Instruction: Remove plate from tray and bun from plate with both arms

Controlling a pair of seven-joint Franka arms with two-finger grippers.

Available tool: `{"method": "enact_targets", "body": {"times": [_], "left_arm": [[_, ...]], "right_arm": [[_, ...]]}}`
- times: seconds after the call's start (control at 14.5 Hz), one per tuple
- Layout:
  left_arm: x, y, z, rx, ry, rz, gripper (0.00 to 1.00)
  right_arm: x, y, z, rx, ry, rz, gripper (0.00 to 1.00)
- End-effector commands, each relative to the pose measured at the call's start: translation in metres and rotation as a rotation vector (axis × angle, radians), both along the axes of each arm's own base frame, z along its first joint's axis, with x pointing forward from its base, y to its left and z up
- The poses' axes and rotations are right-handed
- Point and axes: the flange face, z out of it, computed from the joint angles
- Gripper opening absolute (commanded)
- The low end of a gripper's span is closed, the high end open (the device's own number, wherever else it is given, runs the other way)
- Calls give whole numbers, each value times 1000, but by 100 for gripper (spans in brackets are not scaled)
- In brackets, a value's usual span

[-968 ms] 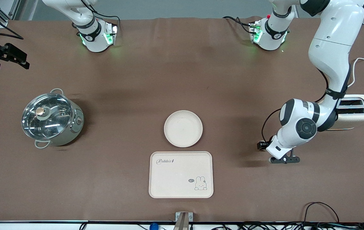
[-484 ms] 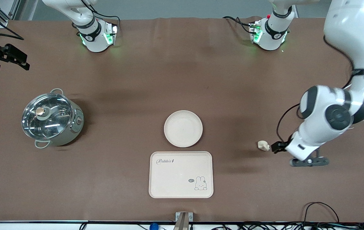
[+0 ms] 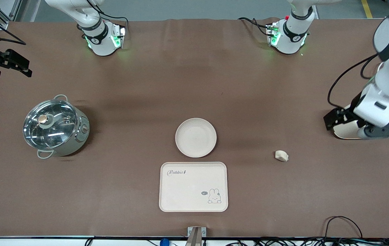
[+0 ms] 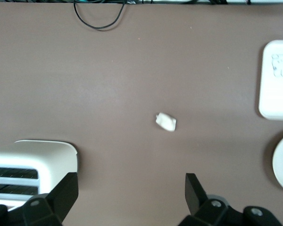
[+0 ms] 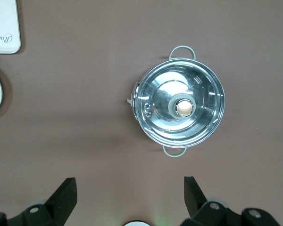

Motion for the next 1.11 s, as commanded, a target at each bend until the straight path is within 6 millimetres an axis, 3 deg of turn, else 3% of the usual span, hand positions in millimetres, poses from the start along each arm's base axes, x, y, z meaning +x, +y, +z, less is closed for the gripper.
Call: {"method": "enact_targets", "body": {"times": [0.0, 0.21, 0.48, 0.69, 1.04], "left_arm": [[-12, 21, 16, -35, 35, -56, 100], [-41, 50, 40, -31, 35, -70, 100], [-71, 51, 52, -40, 30, -75, 100], [-62, 56, 48, -38, 38, -67, 100], [-41, 74, 57, -48, 7, -53, 100]], "right_arm": [[2, -3, 2, 14, -7, -5, 100], [2, -2, 1, 14, -6, -4, 100], [2, 1, 1, 14, -3, 4, 100], [2, 2, 0, 14, 0, 5, 100], [3, -5, -2, 29, 2, -11, 100]]}}
